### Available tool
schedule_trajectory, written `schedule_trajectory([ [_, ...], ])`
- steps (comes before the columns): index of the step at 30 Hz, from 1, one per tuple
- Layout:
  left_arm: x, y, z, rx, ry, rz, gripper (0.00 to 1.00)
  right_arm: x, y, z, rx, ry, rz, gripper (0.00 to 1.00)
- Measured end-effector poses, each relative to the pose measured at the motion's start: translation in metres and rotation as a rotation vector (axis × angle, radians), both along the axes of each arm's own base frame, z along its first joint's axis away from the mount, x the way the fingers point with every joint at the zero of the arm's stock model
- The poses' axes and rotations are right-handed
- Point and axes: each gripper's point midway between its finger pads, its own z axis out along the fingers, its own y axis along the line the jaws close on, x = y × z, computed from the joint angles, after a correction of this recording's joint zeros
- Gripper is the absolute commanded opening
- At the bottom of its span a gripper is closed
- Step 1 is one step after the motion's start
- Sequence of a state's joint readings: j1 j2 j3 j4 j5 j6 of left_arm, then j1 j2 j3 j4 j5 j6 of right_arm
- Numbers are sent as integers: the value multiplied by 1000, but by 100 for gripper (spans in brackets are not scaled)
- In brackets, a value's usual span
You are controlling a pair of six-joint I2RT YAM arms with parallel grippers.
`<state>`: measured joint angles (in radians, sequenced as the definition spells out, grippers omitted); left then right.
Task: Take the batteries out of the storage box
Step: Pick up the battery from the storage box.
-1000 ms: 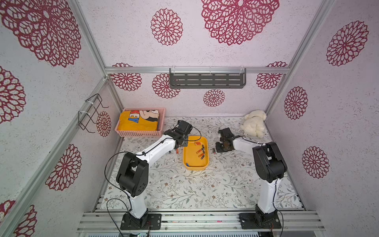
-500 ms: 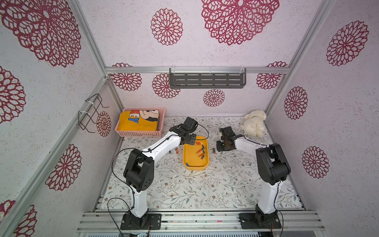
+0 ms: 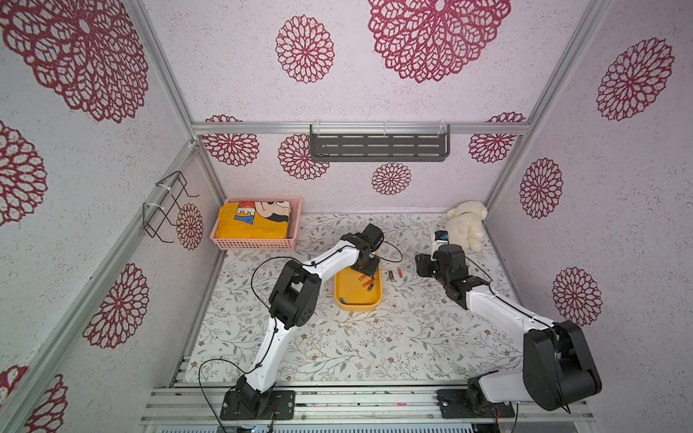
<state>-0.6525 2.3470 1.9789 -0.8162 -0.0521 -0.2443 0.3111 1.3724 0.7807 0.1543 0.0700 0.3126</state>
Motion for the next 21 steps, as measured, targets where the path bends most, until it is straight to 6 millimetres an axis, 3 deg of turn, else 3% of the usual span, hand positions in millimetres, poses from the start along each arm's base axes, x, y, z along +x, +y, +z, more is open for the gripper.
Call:
schedule_trajectory([
  [15, -4, 5, -13, 42, 35, -9, 30, 5, -6, 15, -3, -72, -32, 48],
  [21, -5, 8, -28, 68, 51, -6, 30, 6, -5, 17, -1, -78, -33, 48],
])
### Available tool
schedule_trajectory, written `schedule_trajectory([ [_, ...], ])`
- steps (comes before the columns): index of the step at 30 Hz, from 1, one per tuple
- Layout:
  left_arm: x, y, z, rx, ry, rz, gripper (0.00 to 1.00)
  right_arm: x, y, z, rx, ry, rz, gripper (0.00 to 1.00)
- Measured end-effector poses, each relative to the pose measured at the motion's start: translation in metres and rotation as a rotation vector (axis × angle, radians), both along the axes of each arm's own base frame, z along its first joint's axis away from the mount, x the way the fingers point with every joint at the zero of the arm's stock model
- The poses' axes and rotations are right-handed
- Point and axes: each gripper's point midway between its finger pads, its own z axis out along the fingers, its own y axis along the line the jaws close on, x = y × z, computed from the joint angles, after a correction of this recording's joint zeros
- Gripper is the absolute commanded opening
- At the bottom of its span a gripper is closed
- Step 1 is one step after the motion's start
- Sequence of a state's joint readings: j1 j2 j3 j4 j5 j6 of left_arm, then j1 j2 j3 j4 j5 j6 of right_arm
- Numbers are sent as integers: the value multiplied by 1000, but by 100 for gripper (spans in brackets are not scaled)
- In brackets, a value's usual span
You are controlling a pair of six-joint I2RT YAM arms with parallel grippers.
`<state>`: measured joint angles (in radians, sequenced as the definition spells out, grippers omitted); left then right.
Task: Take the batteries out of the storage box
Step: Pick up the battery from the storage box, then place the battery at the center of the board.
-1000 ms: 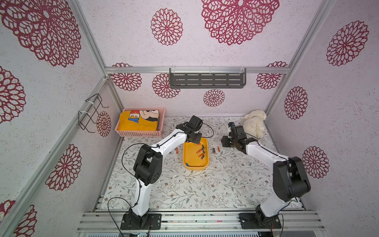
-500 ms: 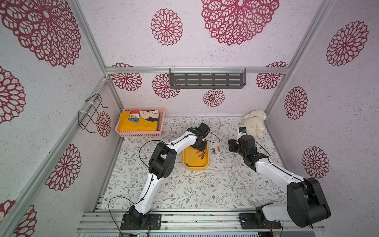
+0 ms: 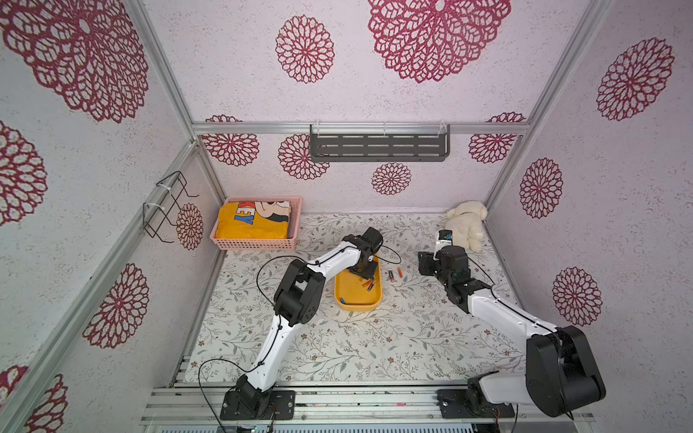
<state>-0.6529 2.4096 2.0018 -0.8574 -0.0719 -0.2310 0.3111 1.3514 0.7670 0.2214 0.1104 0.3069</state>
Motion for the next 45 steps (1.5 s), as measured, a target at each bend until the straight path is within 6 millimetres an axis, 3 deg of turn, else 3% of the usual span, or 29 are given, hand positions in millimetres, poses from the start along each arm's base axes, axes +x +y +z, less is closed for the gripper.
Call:
schedule_trajectory([
  [8, 5, 3, 0, 19, -24, 15, 16, -2, -2, -5, -6, 6, -7, 48],
  [13, 7, 6, 1, 32, -35, 33, 1, -5, -6, -11, -17, 13, -22, 49],
  [25, 5, 14, 6, 45, -34, 105, 0, -9, -11, 3, -20, -30, -34, 50],
  [29, 1, 21, 24, 48, -36, 136, 0, -9, -10, 3, -19, -30, -32, 50],
  [34, 2, 34, 78, -4, -97, 196, 0, -9, -7, 4, -10, -33, -17, 51],
  [37, 0, 57, 109, -22, -137, 249, 0, -9, -1, 6, -3, -41, 15, 51],
  [39, -2, 84, 121, -22, -153, 303, 0, -10, 11, 9, 0, -54, 71, 51],
  [41, -4, 116, 123, -6, -156, 361, 0, -13, 29, 11, 8, -69, 155, 51],
  [45, -13, 184, 105, 47, -131, 477, 0, -25, 83, 8, 11, -69, 352, 51],
])
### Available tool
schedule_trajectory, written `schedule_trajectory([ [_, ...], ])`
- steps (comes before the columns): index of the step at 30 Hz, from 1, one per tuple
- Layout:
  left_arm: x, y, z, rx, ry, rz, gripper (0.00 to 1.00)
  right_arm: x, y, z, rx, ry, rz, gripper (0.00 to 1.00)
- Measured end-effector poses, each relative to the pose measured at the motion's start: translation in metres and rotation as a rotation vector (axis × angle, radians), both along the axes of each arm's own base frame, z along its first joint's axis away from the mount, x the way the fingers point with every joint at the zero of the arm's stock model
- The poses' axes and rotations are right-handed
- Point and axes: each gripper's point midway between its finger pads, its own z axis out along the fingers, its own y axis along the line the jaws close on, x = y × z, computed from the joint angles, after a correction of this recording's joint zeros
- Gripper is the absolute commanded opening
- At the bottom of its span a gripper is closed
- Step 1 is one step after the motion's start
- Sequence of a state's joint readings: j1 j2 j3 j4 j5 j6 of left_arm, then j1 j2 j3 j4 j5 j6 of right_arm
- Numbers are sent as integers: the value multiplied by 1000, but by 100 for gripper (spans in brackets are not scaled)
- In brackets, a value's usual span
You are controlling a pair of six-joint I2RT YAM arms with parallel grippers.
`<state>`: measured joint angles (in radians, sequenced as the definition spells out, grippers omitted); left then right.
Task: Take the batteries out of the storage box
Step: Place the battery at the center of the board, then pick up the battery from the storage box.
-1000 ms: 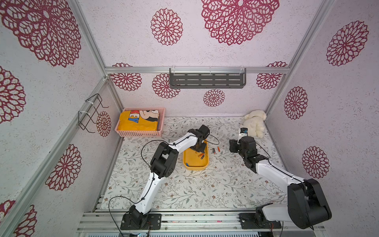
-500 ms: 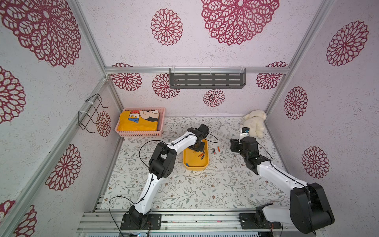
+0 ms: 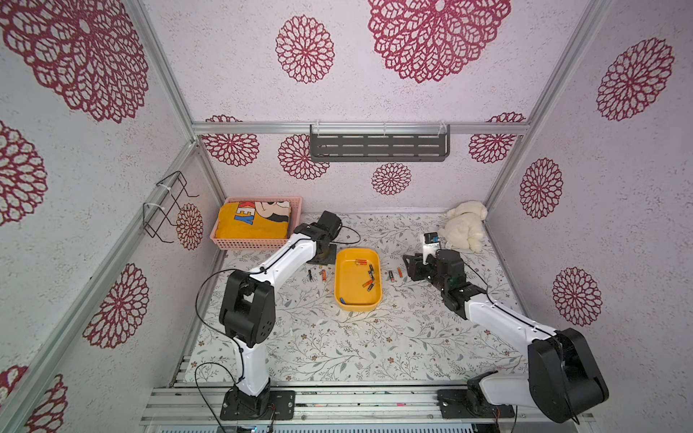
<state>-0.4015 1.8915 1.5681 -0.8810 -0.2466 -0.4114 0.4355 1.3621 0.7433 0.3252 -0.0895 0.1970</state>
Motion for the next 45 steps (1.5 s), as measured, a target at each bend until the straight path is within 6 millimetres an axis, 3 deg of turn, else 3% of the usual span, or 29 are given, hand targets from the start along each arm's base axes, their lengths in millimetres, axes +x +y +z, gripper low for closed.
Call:
schedule_trajectory([
  [3, -5, 40, -21, 23, 32, 67, 0, -7, 41, -6, -28, 5, 120, 51],
  [7, -9, 66, -47, 44, 71, 101, 0, -10, 73, -15, -60, 19, 205, 51],
  [12, 3, 68, -69, 55, 78, 89, 0, -10, 78, -18, -77, 32, 221, 51],
  [19, 11, 67, -105, 79, 129, 69, 0, -7, 92, -5, -118, 74, 251, 50],
  [23, 17, 66, -101, 75, 107, 69, 11, -2, 102, -5, -163, 128, 249, 49],
  [27, 17, 65, -101, 74, 105, 71, 21, 4, 103, -21, -238, 196, 214, 47],
  [32, 17, 66, -101, 75, 105, 74, 25, 17, 114, -45, -362, 289, 155, 46],
  [37, 15, 67, -86, 69, 89, 85, 28, 34, 143, -51, -435, 340, 102, 44],
  [45, 13, 61, 15, 9, -119, 111, 33, 58, 173, -68, -557, 409, 32, 43],
])
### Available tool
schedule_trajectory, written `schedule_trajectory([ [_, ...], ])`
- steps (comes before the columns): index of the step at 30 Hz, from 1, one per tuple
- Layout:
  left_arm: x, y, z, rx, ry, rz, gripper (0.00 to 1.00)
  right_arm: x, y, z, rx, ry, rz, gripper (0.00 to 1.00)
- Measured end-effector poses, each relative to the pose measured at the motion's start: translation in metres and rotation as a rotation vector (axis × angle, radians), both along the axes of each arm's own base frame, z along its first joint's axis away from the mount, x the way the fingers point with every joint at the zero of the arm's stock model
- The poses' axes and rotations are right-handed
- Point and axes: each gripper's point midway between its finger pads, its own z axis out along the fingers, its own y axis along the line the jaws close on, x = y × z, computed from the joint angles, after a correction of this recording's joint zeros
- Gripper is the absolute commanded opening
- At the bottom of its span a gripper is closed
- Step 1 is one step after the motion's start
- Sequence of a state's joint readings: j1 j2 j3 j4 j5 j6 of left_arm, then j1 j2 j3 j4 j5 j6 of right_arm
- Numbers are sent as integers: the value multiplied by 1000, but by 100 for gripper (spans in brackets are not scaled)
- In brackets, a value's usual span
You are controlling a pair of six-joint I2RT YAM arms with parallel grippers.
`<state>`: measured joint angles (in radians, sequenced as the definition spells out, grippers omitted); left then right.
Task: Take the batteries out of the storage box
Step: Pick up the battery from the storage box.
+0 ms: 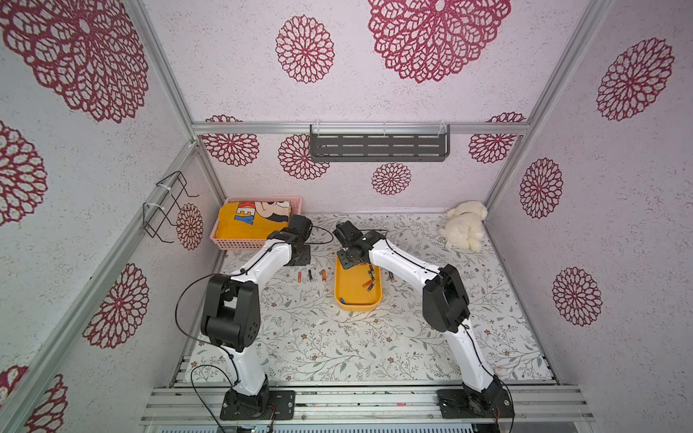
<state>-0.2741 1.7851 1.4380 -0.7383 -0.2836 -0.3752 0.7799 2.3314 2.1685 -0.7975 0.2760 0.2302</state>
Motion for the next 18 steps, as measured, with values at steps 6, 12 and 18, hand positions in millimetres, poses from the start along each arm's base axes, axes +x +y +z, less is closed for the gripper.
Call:
schedule_trajectory([
  [6, -21, -28, 45, -23, -157, -51, 35, -3, -11, -11, -63, 48, -21, 43],
  [12, -51, -83, 50, -26, -260, -243, 42, -7, -19, -17, -78, 79, -36, 43],
  [18, -77, -81, 22, -48, -288, -311, 43, -13, -31, -32, -101, 116, -84, 44],
])
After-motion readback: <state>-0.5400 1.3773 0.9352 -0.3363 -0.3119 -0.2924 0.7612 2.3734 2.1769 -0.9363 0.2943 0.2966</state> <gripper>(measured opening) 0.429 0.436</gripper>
